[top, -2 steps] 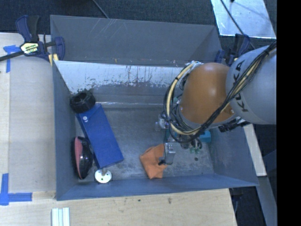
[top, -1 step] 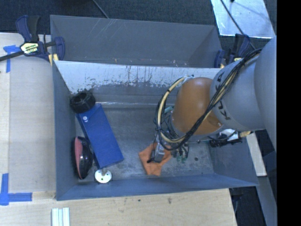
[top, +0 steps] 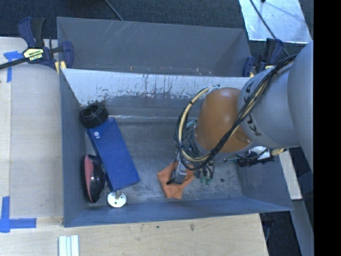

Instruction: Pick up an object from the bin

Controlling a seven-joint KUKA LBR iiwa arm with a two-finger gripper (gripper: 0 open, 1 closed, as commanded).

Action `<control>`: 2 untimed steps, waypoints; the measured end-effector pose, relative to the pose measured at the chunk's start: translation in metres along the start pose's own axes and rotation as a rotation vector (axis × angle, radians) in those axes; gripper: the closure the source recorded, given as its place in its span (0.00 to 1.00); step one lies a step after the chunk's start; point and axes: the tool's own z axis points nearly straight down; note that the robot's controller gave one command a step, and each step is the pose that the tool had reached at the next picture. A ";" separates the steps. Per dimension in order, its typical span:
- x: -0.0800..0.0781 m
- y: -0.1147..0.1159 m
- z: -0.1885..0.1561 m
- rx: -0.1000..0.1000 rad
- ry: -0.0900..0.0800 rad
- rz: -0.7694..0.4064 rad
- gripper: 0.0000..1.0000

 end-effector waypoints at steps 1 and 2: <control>0.000 0.000 0.000 0.000 0.000 0.001 1.00; 0.000 0.000 0.000 0.000 0.000 0.001 1.00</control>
Offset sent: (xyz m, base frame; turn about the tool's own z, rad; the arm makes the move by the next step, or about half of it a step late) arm 0.0000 0.0000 0.0000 0.0000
